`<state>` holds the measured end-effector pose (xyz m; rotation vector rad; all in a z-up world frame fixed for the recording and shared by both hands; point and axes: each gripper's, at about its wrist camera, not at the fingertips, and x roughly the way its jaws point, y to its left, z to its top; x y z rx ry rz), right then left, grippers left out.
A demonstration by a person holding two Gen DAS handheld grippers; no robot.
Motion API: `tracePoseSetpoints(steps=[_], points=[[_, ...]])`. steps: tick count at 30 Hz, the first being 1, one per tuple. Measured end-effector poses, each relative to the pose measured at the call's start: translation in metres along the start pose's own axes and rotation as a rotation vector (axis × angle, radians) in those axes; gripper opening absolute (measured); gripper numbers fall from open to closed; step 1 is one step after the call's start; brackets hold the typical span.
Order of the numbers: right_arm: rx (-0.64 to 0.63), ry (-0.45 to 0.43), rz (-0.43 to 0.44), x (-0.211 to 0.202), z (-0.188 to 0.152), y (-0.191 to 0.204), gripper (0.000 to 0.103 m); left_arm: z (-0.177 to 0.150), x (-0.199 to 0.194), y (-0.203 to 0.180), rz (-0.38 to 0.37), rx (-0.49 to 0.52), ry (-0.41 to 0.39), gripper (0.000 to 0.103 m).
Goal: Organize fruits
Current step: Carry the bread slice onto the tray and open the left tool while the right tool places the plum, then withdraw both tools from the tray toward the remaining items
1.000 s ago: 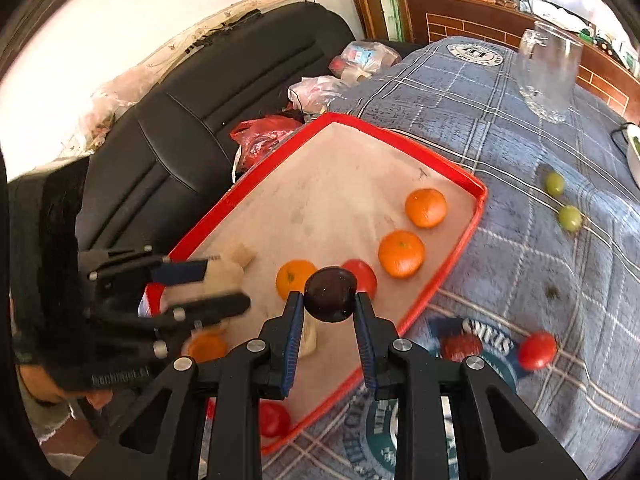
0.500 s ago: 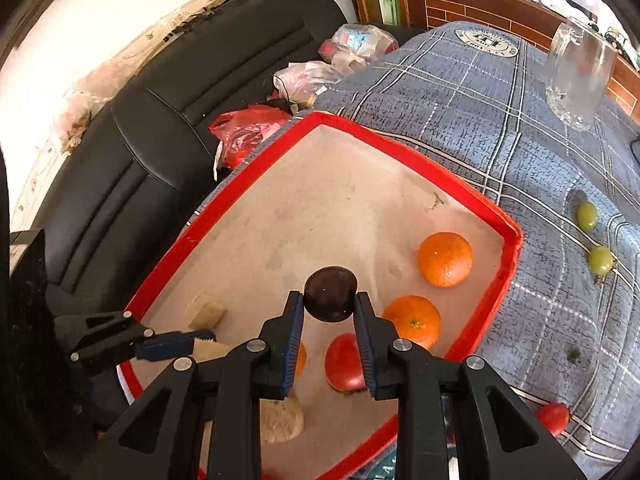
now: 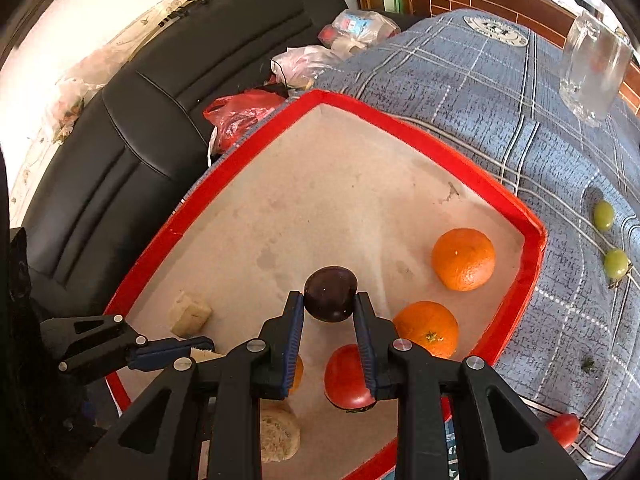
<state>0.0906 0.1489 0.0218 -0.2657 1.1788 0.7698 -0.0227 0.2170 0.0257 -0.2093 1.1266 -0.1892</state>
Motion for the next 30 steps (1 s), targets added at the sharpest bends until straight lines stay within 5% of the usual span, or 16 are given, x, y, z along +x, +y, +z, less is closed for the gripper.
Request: tracePoseSetpoints(steps=[20, 30], points=[[0.015, -0.039, 0.021, -0.021, -0.012, -0.002, 0.037, 0.001, 0.000, 0.000, 0.014, -0.025, 0.001, 0.039], [0.100, -0.122, 0.062, -0.068, -0.040, -0.024, 0.040, -0.001, -0.011, -0.005, 0.036, -0.043, -0.026, 0.051]])
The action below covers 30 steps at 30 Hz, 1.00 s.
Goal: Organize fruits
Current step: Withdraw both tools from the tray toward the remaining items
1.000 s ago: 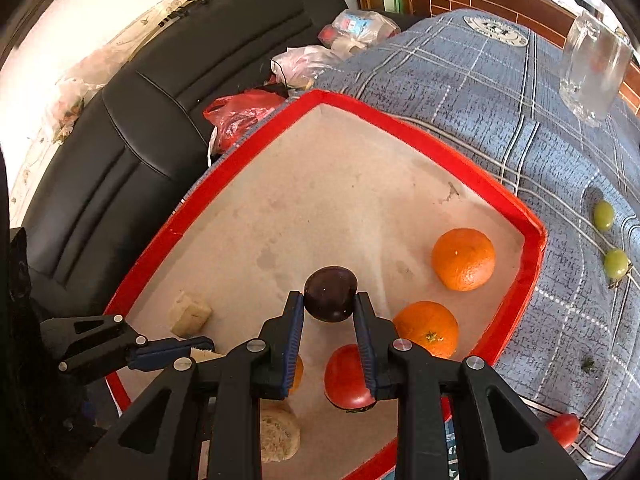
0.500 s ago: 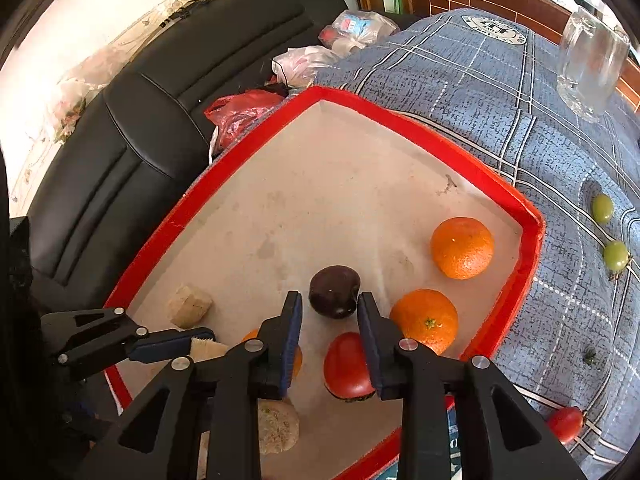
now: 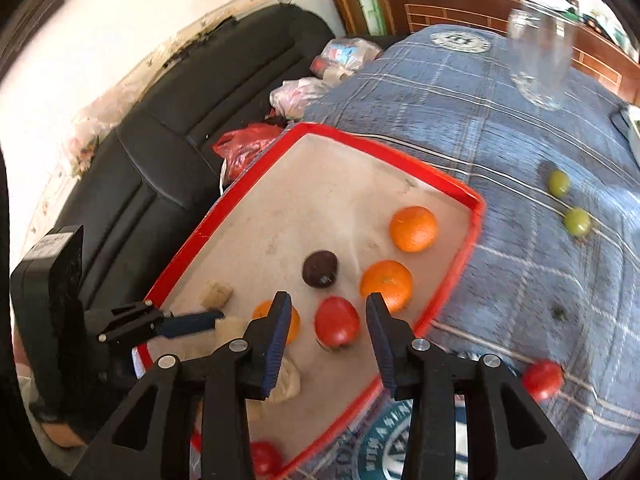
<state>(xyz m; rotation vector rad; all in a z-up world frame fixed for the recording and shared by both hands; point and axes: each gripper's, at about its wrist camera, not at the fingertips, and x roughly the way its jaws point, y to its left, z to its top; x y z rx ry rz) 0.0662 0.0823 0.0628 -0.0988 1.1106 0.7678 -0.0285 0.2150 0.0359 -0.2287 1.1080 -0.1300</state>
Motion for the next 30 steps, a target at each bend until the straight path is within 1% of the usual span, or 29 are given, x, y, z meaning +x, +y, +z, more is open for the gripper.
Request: tracePoseSetpoints(steps=[4, 8, 11, 15, 18, 21, 23, 27, 30], points=[[0.063, -0.021, -0.008, -0.021, -0.019, -0.025, 0.041, 0.004, -0.011, -0.004, 0.001, 0.006, -0.033, 0.051], [0.132, -0.028, -0.049, -0.040, -0.046, -0.056, 0.043, 0.013, -0.016, -0.014, -0.015, 0.017, -0.057, 0.051], [0.179, -0.027, -0.077, -0.047, -0.061, -0.075, 0.044, 0.021, -0.015, -0.027, -0.037, 0.039, -0.063, 0.051], [0.227, -0.027, -0.117, -0.053, -0.077, -0.096, 0.044, 0.030, -0.010, -0.055, -0.068, 0.103, -0.058, 0.051], [0.249, -0.032, -0.129, -0.058, -0.083, -0.108, 0.044, 0.035, -0.001, -0.080, -0.086, 0.172, -0.042, 0.051], [0.256, -0.036, -0.134, -0.059, -0.082, -0.116, 0.043, 0.035, 0.010, -0.102, -0.090, 0.243, -0.016, 0.051], [0.253, -0.034, -0.137, -0.057, -0.080, -0.118, 0.041, 0.034, 0.016, -0.112, -0.090, 0.280, 0.006, 0.051], [0.246, -0.023, -0.147, -0.049, -0.076, -0.120, 0.041, 0.032, 0.037, -0.126, -0.091, 0.339, 0.083, 0.051], [0.252, -0.020, -0.147, -0.044, -0.072, -0.121, 0.041, 0.031, 0.044, -0.134, -0.087, 0.374, 0.089, 0.051]])
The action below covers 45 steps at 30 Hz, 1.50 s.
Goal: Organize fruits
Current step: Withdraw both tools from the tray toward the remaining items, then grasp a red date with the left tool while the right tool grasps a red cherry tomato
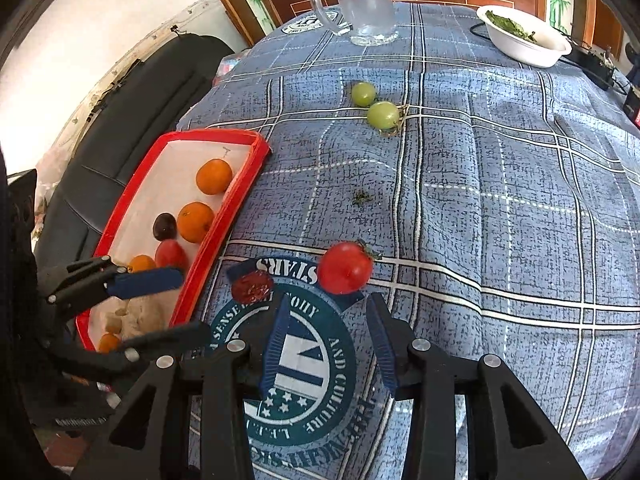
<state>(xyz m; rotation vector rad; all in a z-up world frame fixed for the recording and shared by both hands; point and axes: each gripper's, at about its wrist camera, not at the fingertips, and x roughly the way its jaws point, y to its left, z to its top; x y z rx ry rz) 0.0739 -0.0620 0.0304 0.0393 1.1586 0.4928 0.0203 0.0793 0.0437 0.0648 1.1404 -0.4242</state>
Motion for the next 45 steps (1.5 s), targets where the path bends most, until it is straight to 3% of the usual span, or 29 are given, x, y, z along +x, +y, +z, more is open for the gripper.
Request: tracePoseSetpoints(steps=[9, 12, 20, 23, 28, 30, 40, 45], points=[[0.021, 0.015, -0.031, 0.022, 0.018, -0.003, 0.040, 0.011, 0.004, -0.004, -0.006, 0.040, 0.005, 0.051], [0.011, 0.018, -0.048, 0.029, 0.020, -0.005, 0.033, 0.016, 0.007, -0.007, -0.006, 0.065, 0.012, 0.048], [0.046, 0.003, -0.041, 0.015, 0.013, -0.020, 0.033, 0.023, 0.026, -0.022, 0.002, 0.135, 0.044, 0.037], [0.064, -0.004, -0.036, 0.006, 0.009, -0.025, 0.033, 0.022, 0.039, -0.023, 0.037, 0.154, 0.069, 0.037], [0.063, -0.027, -0.035, -0.009, 0.003, -0.026, 0.033, 0.020, 0.048, -0.015, 0.040, 0.118, 0.079, 0.031], [0.066, -0.033, -0.029, -0.013, 0.001, -0.026, 0.033, 0.020, 0.047, -0.013, 0.043, 0.108, 0.067, 0.016], [0.035, -0.046, -0.002, -0.026, -0.007, -0.012, 0.033, 0.008, 0.021, -0.005, -0.038, -0.034, 0.000, 0.016], [0.009, -0.043, 0.029, -0.021, -0.002, 0.002, 0.033, 0.000, -0.004, 0.006, -0.044, -0.091, -0.048, 0.016]])
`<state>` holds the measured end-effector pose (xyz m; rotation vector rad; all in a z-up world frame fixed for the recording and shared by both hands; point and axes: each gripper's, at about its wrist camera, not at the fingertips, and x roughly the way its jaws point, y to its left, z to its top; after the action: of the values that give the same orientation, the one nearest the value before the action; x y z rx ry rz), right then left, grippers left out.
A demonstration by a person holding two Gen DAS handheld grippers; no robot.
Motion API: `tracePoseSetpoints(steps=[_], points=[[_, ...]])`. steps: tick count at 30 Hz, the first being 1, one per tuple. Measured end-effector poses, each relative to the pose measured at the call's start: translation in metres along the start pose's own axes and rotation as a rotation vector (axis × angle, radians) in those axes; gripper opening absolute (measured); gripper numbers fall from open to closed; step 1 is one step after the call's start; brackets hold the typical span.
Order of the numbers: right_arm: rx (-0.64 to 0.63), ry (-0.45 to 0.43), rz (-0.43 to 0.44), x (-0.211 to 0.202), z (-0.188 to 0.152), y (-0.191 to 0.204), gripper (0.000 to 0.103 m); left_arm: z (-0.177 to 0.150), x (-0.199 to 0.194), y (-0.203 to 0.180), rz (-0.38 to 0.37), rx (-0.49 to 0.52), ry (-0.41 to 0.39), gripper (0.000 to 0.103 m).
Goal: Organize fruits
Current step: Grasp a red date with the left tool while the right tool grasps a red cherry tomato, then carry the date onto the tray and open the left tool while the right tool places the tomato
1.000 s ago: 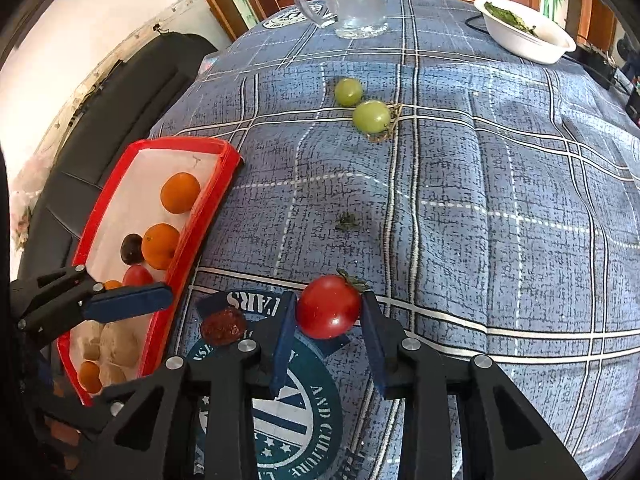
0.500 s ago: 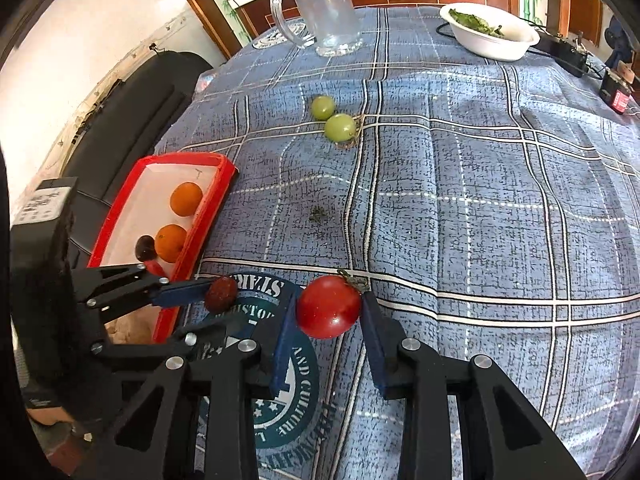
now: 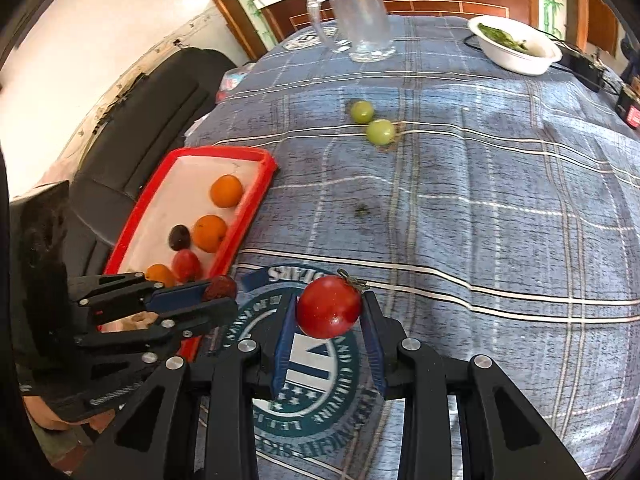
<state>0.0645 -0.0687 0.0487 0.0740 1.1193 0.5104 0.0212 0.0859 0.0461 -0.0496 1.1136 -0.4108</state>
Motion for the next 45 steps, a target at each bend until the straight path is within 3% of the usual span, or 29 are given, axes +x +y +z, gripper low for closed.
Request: tracePoseSetpoints(steps=[12, 24, 45], points=[[-0.105, 0.007, 0.068, 0.009, 0.007, 0.046, 0.033, -0.018, -0.063, 0.053, 0.064, -0.149, -0.121, 0.017], [-0.189, 0.013, 0.113, 0.019, 0.022, 0.087, 0.032, -0.024, -0.090, 0.122, 0.154, -0.293, -0.171, 0.017], [-0.245, 0.061, 0.100, 0.077, 0.073, 0.139, 0.032, -0.018, -0.048, 0.140, 0.150, -0.246, -0.071, 0.017]])
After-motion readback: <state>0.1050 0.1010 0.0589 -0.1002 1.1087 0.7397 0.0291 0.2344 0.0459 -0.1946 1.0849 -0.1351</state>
